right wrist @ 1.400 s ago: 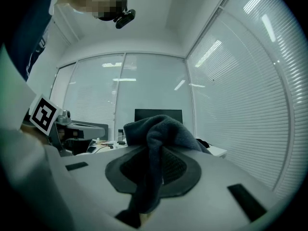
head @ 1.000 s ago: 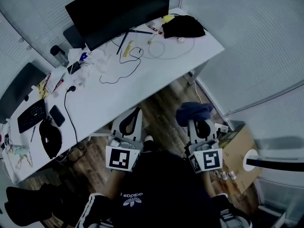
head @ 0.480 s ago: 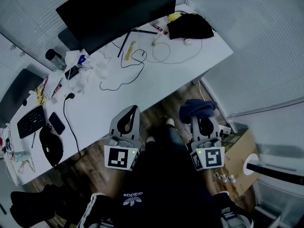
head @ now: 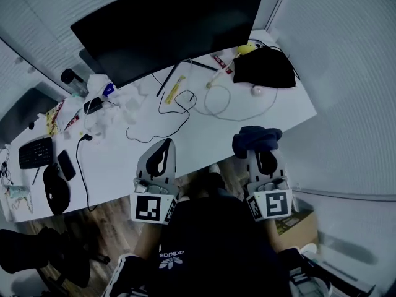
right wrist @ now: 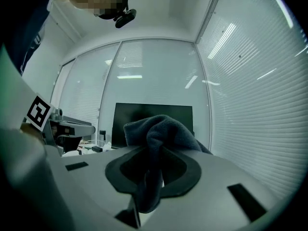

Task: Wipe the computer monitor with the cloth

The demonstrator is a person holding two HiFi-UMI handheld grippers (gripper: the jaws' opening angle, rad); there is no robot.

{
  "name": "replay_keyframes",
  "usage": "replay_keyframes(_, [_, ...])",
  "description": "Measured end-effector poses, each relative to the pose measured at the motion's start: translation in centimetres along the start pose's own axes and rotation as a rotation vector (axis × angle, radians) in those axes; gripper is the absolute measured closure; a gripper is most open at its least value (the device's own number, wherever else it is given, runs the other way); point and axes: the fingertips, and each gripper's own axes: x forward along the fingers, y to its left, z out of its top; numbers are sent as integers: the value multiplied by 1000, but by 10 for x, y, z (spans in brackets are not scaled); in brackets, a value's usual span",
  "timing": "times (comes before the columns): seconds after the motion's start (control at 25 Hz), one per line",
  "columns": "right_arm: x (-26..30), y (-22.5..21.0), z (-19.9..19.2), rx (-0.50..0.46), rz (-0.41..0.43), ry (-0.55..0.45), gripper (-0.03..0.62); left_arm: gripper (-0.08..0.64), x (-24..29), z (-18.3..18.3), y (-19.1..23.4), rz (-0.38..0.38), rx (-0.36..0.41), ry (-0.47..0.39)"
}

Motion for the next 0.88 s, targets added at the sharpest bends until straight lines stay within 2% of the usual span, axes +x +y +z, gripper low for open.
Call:
replay_keyframes(0.2, [56, -41, 9, -25, 124, 1, 545, 555, 43, 14, 6, 136, -17, -31])
replay_keyframes(0.4, [92, -58, 6, -21, 230, 12, 545, 555, 64, 12, 6, 232, -33, -24])
replay_keyframes(0.72, [128, -38, 3, -3, 338, 16, 545, 555, 58, 6, 29, 341, -36, 1])
replay_keyframes(0.88, [142, -18, 13, 0, 363, 0, 545, 556, 52, 12, 46, 359, -37, -9])
